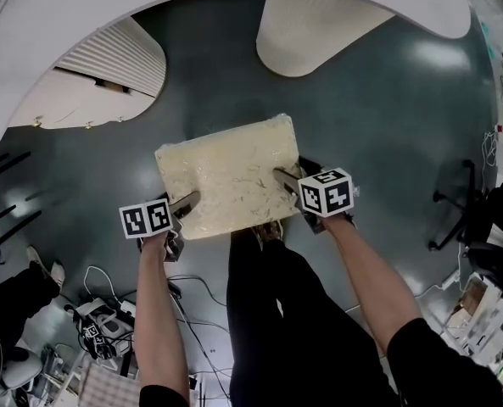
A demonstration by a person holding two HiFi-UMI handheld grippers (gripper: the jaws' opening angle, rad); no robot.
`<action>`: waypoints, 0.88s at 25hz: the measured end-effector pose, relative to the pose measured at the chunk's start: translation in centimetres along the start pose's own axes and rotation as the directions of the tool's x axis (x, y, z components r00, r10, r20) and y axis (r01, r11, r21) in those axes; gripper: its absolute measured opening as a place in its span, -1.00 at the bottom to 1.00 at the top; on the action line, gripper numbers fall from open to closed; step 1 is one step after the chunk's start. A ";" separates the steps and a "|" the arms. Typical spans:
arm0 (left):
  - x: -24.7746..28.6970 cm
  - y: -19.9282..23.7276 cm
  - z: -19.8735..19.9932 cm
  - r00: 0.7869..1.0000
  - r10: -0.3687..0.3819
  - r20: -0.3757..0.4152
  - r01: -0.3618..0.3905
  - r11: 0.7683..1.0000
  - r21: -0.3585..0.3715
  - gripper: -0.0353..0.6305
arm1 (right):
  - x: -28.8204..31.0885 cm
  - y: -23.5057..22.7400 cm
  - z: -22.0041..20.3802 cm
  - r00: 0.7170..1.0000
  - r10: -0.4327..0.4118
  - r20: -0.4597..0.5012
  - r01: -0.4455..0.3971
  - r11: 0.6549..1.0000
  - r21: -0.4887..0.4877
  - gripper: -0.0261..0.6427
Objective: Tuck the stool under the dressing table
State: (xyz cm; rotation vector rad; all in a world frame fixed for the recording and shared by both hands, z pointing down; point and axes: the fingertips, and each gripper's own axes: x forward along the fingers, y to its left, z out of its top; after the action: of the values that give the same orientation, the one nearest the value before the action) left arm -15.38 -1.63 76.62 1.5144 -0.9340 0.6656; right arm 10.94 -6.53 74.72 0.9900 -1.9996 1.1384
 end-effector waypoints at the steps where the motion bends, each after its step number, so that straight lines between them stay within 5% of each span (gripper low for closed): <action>1: 0.1 0.0 1.0 1.000 -0.004 0.001 0.004 1.000 0.008 0.41 | 0.2 -0.3 0.7 1.000 -0.003 0.007 0.002 1.000 0.003 -0.03; 15: 1.0 2.5 10.6 1.000 -0.024 0.002 0.024 0.997 0.079 0.41 | 4.1 -1.0 7.8 0.996 -0.061 0.062 0.057 0.997 0.051 -0.03; 22: 1.4 2.5 14.0 0.997 -0.036 0.064 0.028 0.994 0.109 0.41 | 4.8 -2.0 10.6 0.988 -0.075 0.133 0.070 0.996 0.047 -0.03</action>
State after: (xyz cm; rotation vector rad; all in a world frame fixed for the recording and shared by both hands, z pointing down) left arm -18.14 -15.69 76.91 1.6524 -0.9341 0.6551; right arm 8.52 -18.08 74.88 1.1798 -2.0337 1.1048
